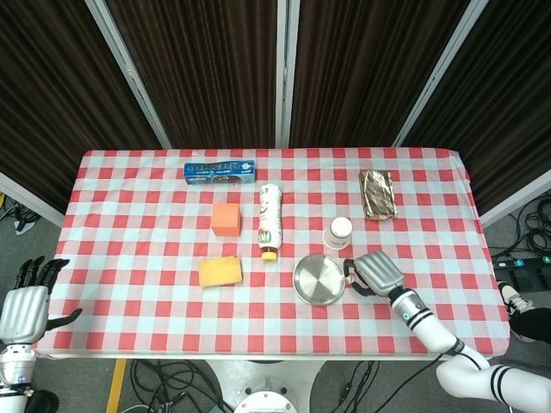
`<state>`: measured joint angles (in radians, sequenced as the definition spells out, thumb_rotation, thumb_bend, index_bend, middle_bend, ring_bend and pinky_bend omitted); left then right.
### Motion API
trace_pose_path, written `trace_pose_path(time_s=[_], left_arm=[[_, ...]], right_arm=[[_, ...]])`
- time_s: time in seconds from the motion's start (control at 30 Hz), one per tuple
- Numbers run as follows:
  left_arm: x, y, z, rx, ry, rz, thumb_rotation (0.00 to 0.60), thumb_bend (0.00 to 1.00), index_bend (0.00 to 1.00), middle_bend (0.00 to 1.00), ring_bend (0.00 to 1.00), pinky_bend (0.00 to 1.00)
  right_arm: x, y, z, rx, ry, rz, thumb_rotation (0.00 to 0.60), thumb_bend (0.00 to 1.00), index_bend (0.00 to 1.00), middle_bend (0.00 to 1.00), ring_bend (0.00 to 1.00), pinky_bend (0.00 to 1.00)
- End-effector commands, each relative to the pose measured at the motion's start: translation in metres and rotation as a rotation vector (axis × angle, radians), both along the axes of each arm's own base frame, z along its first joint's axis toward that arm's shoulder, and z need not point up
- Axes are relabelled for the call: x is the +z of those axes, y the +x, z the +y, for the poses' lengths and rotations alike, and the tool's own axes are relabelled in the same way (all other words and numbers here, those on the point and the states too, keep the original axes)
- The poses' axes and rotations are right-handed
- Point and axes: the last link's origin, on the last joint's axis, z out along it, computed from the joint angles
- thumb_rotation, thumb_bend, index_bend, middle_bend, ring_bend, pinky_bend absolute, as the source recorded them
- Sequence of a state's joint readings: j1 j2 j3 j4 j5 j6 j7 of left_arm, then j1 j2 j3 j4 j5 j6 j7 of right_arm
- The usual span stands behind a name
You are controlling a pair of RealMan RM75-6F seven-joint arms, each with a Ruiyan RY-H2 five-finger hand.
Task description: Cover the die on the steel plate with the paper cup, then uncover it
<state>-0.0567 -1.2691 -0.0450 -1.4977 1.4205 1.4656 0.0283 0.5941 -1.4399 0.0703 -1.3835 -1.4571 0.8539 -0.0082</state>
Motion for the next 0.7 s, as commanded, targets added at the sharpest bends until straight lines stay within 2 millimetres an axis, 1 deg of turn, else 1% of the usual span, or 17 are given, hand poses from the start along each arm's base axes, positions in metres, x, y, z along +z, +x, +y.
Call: trace_pose_path(time_s=[0.03, 0.17, 0.23, 0.27, 0.33, 0.37, 0.4, 0.43, 0.5, 0.6, 0.67, 0.7], left_arm=[[0.0, 0.0, -0.001, 0.003, 0.0, 0.0, 0.6, 0.02, 0.16, 0.14, 0.05, 0.05], [0.0, -0.002, -0.004, 0.011, 0.0, -0.003, 0.6, 0.02, 0.16, 0.14, 0.05, 0.05], [0.0, -0.003, -0.005, 0.017, 0.0, -0.006, 0.6, 0.02, 0.16, 0.14, 0.05, 0.05], [0.0, -0.003, -0.005, 0.02, -0.001, -0.007, 0.6, 0.02, 0.15, 0.14, 0.05, 0.05], [0.0, -0.004, -0.006, 0.026, -0.002, -0.009, 0.6, 0.02, 0.15, 0.14, 0.05, 0.05], [0.0, -0.004, -0.006, 0.028, -0.001, -0.01, 0.6, 0.02, 0.15, 0.14, 0.05, 0.05], [0.001, -0.005, -0.006, 0.028, 0.0, -0.011, 0.6, 0.02, 0.15, 0.14, 0.05, 0.05], [0.001, -0.005, -0.006, 0.028, 0.002, -0.012, 0.6, 0.02, 0.15, 0.14, 0.05, 0.05], [0.002, -0.005, -0.006, 0.024, 0.004, -0.014, 0.6, 0.02, 0.15, 0.14, 0.05, 0.05], [0.001, -0.004, -0.004, 0.018, -0.001, -0.015, 0.6, 0.02, 0.16, 0.14, 0.05, 0.05], [0.001, -0.003, -0.003, 0.011, 0.001, -0.013, 0.6, 0.02, 0.16, 0.14, 0.05, 0.05], [0.001, -0.003, -0.002, 0.008, 0.003, -0.012, 0.6, 0.02, 0.16, 0.14, 0.05, 0.05]], right_arm=[[-0.019, 0.025, -0.012, 0.045, 0.043, 0.011, 0.6, 0.31, 0.62, 0.82, 0.8, 0.84], [-0.045, 0.04, -0.019, 0.075, 0.086, 0.05, 0.6, 0.31, 0.58, 0.82, 0.8, 0.84], [-0.054, 0.044, -0.019, 0.106, 0.085, 0.091, 0.6, 0.31, 0.52, 0.81, 0.8, 0.84], [-0.057, 0.045, -0.018, 0.119, 0.084, 0.105, 0.6, 0.3, 0.46, 0.81, 0.8, 0.84], [-0.059, 0.048, -0.014, 0.128, 0.085, 0.105, 0.6, 0.22, 0.29, 0.81, 0.79, 0.83], [-0.057, 0.05, -0.013, 0.124, 0.081, 0.088, 0.6, 0.18, 0.23, 0.81, 0.79, 0.83], [-0.052, 0.052, -0.012, 0.119, 0.071, 0.066, 0.6, 0.14, 0.15, 0.8, 0.78, 0.83], [-0.044, 0.055, -0.012, 0.112, 0.048, 0.031, 0.6, 0.13, 0.1, 0.79, 0.76, 0.83], [-0.024, 0.057, -0.014, 0.102, -0.01, -0.036, 0.6, 0.1, 0.03, 0.74, 0.72, 0.83], [0.004, 0.056, -0.018, 0.082, -0.084, -0.13, 0.6, 0.09, 0.01, 0.67, 0.64, 0.82], [0.026, 0.052, -0.021, 0.056, -0.147, -0.213, 0.6, 0.09, 0.02, 0.59, 0.55, 0.77], [0.035, 0.049, -0.022, 0.045, -0.172, -0.249, 0.6, 0.09, 0.04, 0.52, 0.48, 0.7]])
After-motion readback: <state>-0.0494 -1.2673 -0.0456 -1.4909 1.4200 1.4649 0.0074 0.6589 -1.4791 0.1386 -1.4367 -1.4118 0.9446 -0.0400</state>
